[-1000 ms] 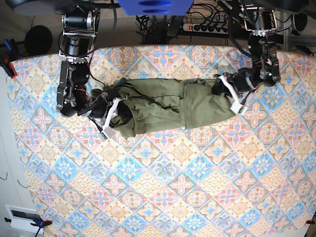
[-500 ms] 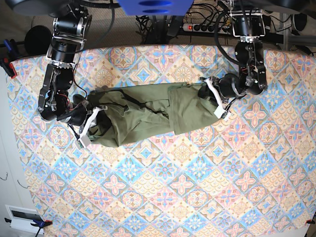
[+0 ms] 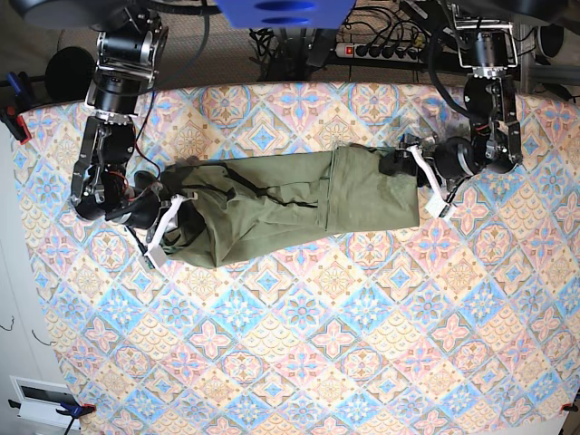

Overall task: Layout the t-shirt on the table in an organized manner, then fold the t-shirt properly
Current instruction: 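Regrasp the strip with the left gripper nearer its middle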

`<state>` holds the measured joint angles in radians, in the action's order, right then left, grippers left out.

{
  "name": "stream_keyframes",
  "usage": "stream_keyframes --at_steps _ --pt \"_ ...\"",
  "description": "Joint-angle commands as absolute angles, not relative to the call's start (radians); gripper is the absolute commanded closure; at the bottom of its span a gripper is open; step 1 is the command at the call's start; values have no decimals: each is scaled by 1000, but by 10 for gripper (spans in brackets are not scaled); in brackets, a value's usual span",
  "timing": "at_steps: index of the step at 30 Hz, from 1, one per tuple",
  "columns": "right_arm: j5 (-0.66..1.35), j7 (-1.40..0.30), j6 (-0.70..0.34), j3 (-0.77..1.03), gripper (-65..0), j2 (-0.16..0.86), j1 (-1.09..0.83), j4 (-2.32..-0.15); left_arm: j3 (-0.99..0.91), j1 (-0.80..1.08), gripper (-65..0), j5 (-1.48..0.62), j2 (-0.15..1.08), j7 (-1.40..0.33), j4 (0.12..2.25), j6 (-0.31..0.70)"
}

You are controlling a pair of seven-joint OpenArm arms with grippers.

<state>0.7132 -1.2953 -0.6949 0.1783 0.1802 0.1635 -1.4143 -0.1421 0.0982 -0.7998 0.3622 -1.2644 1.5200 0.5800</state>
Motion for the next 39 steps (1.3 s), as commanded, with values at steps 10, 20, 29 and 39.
stream_keyframes --at_steps 10,20,29,39 --pt "739 -1277 -698 179 -2 189 185 -1438 -211 166 -537 -1070 513 -1248 1593 585" --pt "736 -1276 -698 127 -2 185 185 -1438 -248 196 -207 -1056 513 -1247 1675 587" --pt "736 -1276 -698 130 -2 183 180 -1440 62 133 -97 -687 392 -1253 1891 579" --pt "737 -1276 -698 131 -2 183 180 -1465 202 99 -473 -476 423 -1247 1949 579"
